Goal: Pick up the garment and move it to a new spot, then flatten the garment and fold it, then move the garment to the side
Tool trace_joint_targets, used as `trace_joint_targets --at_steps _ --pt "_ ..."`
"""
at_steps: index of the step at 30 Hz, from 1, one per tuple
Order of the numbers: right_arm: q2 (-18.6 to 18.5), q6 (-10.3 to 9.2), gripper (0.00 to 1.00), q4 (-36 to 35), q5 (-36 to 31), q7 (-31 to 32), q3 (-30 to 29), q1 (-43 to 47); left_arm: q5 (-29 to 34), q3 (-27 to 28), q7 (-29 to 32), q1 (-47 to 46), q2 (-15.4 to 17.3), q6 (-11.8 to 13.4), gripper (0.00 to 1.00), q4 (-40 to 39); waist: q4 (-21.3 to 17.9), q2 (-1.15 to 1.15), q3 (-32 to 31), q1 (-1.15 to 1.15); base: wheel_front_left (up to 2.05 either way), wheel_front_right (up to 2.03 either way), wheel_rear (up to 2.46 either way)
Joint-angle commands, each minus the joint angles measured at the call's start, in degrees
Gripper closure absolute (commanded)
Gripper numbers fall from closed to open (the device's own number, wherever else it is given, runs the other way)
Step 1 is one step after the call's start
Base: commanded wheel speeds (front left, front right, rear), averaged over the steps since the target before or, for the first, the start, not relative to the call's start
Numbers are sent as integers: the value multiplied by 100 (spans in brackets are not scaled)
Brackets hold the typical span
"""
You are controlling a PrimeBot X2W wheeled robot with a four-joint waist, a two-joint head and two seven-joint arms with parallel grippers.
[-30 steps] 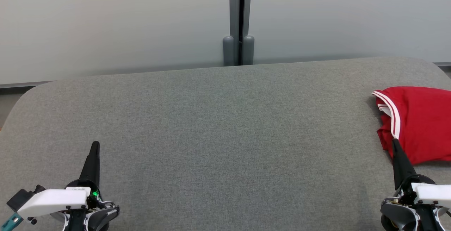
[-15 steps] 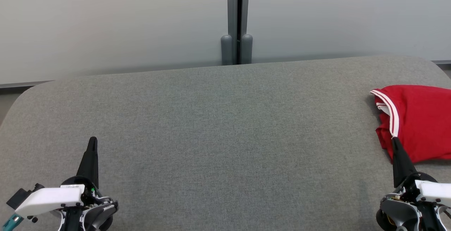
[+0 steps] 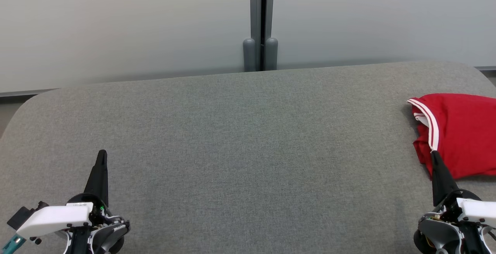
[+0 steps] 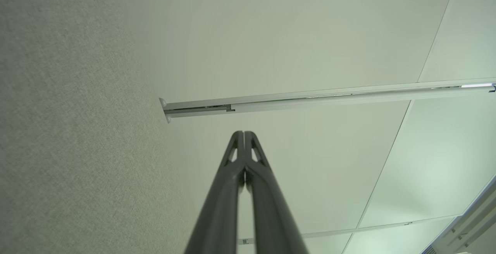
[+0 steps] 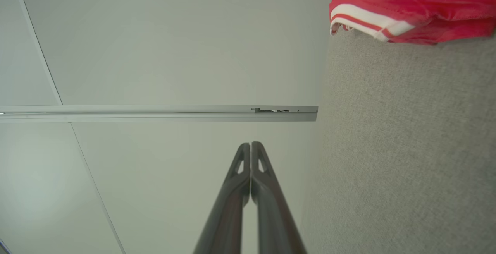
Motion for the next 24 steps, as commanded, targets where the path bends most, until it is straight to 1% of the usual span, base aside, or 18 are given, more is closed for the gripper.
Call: trace_joint_targets --at_steps 1,24 --pt "-5 2 100 5 -3 24 -5 -63 -8 23 26 -44 12 -27 100 5 0 0 0 0 0 0 0" --pt "4 2 100 6 -21 41 -18 -64 -11 20 23 -43 12 -27 100 4 0 0 0 0 0 0 0"
